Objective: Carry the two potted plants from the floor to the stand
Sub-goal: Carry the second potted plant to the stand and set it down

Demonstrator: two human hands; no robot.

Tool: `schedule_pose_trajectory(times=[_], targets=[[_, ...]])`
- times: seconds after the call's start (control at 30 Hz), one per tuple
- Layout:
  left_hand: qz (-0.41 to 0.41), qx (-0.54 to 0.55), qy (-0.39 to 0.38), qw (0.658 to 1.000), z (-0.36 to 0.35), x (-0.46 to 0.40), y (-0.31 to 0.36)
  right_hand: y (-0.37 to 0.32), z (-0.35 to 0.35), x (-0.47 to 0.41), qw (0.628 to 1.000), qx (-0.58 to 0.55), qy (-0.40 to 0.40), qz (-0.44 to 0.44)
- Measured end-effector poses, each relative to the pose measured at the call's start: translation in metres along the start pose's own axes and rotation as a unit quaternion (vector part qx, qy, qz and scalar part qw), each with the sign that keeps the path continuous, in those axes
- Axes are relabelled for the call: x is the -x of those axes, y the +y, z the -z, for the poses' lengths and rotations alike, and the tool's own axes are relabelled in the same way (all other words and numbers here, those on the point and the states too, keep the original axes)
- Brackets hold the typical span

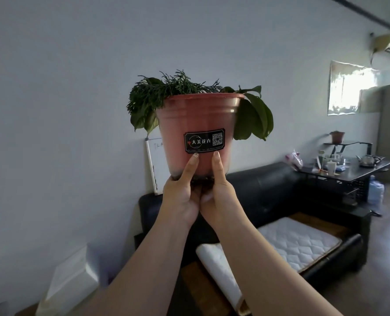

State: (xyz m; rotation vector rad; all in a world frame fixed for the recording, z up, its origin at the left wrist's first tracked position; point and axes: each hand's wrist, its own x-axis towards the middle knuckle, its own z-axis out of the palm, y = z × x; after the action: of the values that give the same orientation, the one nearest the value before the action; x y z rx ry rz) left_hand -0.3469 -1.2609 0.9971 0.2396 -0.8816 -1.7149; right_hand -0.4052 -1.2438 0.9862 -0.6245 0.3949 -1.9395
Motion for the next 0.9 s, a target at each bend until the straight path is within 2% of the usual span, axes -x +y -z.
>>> schedule_pose_trajectory(times=[0.5,0.9], targets=[[0.035,0.033,0.014,0.999,-0.016,-0.238,-0.131,-0.048,0.119,-0.237,1.0,-0.006,0.007,0.01],[0.064,0.059,-0.044,0.995,-0.035,-0.424,-0.216,-0.088,0.19,-0.42,0.997,-0.003,0.024,0.067]])
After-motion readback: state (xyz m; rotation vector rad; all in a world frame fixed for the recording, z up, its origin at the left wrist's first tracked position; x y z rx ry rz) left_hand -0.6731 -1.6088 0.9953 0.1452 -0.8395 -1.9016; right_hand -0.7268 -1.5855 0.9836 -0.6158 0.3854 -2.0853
